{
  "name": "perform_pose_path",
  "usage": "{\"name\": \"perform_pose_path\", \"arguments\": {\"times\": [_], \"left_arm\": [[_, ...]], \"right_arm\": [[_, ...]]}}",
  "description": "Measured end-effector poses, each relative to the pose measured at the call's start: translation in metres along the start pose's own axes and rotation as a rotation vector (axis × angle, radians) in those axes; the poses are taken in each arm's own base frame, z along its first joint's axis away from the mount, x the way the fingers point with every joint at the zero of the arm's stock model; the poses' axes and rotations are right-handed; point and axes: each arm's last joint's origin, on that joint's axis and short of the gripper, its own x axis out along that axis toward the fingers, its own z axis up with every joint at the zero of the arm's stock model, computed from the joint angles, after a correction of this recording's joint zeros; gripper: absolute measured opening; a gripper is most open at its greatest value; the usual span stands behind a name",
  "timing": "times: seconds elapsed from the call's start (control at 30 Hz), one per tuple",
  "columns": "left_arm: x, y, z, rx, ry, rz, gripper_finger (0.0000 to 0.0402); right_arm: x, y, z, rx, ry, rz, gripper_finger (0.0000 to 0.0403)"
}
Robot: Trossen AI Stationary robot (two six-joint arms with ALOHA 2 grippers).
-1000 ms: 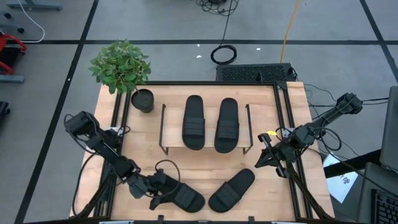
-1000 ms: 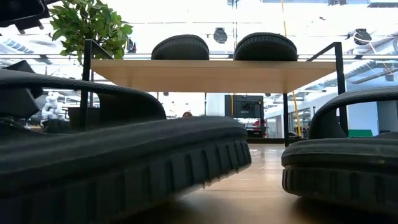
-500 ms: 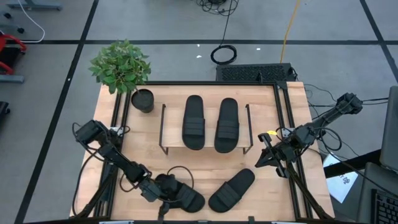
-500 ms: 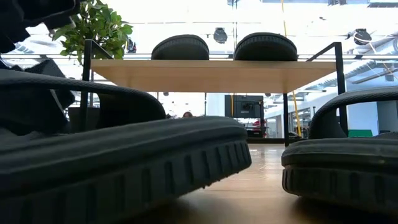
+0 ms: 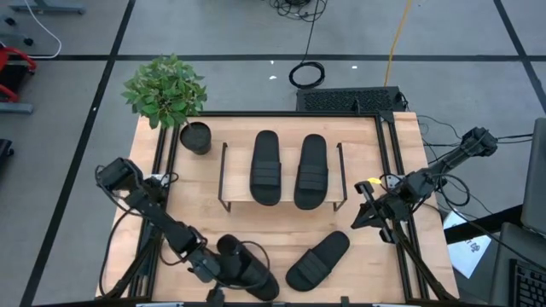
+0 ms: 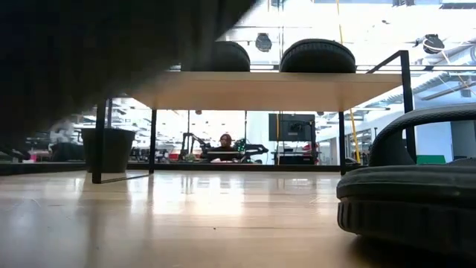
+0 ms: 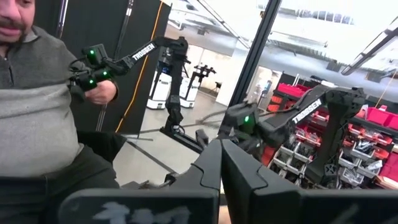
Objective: Pick and place slides into the shelf
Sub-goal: Put the black slide under the shelf
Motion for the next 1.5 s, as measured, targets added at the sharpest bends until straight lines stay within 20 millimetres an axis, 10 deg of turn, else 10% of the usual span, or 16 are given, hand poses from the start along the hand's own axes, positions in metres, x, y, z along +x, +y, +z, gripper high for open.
{"name": "perform_pose_path", "arguments": {"times": [0.33,0.57,1.03,1.5], "left_arm": [[-0.033,-0.002,0.071,0.092,0.15,-0.206,0.0003],[-0.02,0.017,0.088,0.016,0.272,-0.313,0.0002],[0.019,0.008,0.04,-0.005,0.471,-0.286,0.0001],[0.023,0.026,0.039,-0.013,0.499,-0.191,0.0017]], "right_arm": [[0.0,0.0,0.0,0.003,-0.003,0.0,0.0],[0.0,0.0,0.0,0.003,-0.002,0.0,0.0],[0.0,0.0,0.0,-0.014,-0.001,0.0,0.0],[0.0,0.0,0.0,-0.019,-0.002,-0.001,0.0]]}}
